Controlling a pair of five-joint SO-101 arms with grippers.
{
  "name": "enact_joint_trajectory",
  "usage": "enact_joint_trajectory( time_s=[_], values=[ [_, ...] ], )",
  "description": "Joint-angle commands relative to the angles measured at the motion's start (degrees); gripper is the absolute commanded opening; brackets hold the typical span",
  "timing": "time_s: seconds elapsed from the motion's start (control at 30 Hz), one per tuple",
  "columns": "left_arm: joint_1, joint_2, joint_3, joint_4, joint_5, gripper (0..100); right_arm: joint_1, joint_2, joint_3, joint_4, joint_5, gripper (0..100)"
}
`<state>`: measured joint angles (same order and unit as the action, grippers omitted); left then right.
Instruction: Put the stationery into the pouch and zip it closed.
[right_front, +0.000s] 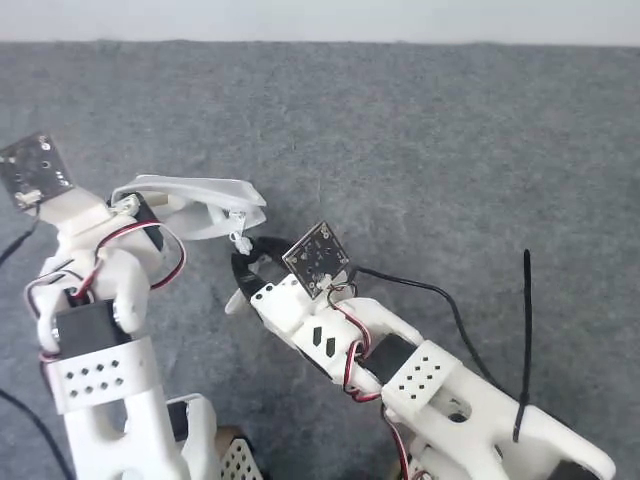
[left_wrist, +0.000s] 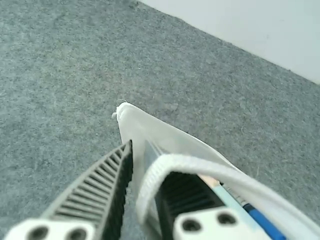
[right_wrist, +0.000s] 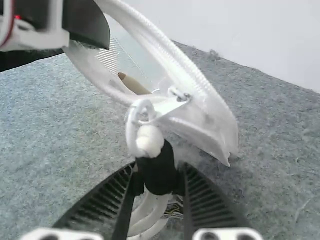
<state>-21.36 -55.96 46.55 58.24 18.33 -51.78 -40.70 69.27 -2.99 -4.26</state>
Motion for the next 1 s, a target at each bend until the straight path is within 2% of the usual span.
enact_joint_trajectory(
  time_s=[0.0, 0.2, 0.37, 0.47, 0.6, 0.73, 0.87, 0.97],
  values=[
    [-0.18, -0.62, -1.36, -2.11, -0.09, 3, 1.01, -1.36, -1.58, -1.36, 3.6, 0.0],
    [-0.09, -0.62, -1.36, -2.11, -0.09, 3, 0.13, -5.14, 1.76, -0.48, 11.25, 0.5],
    [-0.09, -0.62, -1.36, -2.11, -0.09, 4, -0.4, -10.86, 0.35, 11.3, 13.98, 0.5],
    [-0.09, -0.62, -1.36, -1.85, 0.18, 10, -0.4, -14.29, -1.58, 19.21, 16.26, 0.5],
    [0.0, -0.62, -1.1, -1.76, 0.53, 21, -0.48, -18.24, -1.76, 23.69, 18.9, 0.5],
    [2.64, -0.62, -1.27, -0.35, 1.67, 22, -1.19, -20.97, -1.76, 27.21, 21.01, 0.5],
    [4.57, -0.62, -1.45, 0.7, 1.32, 23, -5.58, -22.99, -1.76, 31.16, 22.59, 0.5],
    [7.03, -0.62, -1.36, 0.7, -1.93, 26, -8.04, -24.31, -1.76, 33.54, 22.59, 0.5]
  ],
)
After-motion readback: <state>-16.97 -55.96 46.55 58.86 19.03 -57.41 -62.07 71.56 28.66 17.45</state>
